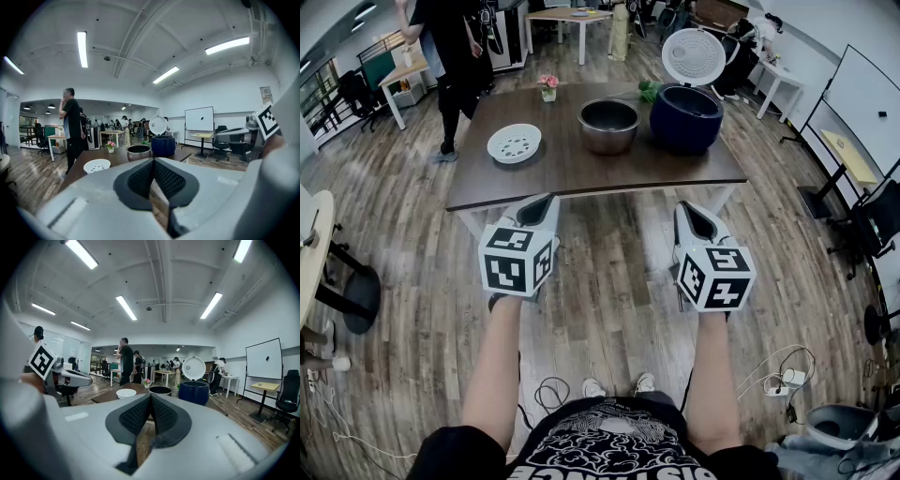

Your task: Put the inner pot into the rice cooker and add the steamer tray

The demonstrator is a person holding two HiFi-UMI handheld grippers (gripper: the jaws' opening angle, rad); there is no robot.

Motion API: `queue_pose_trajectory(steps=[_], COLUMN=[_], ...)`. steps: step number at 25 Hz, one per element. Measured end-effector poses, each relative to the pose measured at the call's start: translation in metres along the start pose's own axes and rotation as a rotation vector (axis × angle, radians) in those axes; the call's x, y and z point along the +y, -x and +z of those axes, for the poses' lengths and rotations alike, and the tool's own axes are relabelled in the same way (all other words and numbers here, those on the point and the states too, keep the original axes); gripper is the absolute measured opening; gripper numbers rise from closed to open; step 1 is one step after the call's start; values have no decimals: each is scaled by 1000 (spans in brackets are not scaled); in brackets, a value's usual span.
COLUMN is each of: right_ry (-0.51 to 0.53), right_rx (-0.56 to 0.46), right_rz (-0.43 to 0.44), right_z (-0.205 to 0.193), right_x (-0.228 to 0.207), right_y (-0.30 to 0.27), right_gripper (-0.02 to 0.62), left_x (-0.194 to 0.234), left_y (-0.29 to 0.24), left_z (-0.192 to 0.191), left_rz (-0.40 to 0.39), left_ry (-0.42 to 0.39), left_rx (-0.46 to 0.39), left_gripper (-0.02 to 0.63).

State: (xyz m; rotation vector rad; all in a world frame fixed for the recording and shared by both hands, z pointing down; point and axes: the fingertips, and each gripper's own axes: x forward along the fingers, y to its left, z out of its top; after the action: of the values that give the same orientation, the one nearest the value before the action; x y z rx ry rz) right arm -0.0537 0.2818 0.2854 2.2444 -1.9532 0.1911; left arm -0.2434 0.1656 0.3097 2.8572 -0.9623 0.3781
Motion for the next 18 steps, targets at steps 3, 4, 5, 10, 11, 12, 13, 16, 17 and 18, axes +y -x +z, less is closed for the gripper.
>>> queue_pose_trajectory(steps=[3,4,5,10,11,12,13,16,17,18], right_ry=[0,0,2,4,3,2,1,-1,-3,-4], right_rx=[6,8,9,15,15,15,17,21,22,23], right_rz=[-3,-4,-5,-9,-7,-5,-3,0,2,4], right_z=[1,1,0,-2,-2,-2,-2,-2,-2,-3], right_x=[-3,-4,-4,-5,-6,-7,-7,-8,-9,-10], right_y=[-3,-5,-6,-8,-8,-10,-11,-16,-16,-17], right_gripper=[0,0,2,20,25,28,32,43,48,52], left_x=[-1,0,1,-1,-2,-2,-2,0,1,1], left_y=[-6,-8,-10,-17,-19,-21,-22,-26,-27,-29], left_z=[3,3,3,2,2,3,4,7,8,8], left_rz=[-4,-4,-5,-20,-23,-26,-28,-31,-28,-25], left_ry=[1,3,6,14,13,12,10,14,17,17], left_rx=[-3,-3,-4,-2,-2,-2,-1,-2,-3,-2], left_gripper=[0,0,0,11,14,15,19,37,48,58])
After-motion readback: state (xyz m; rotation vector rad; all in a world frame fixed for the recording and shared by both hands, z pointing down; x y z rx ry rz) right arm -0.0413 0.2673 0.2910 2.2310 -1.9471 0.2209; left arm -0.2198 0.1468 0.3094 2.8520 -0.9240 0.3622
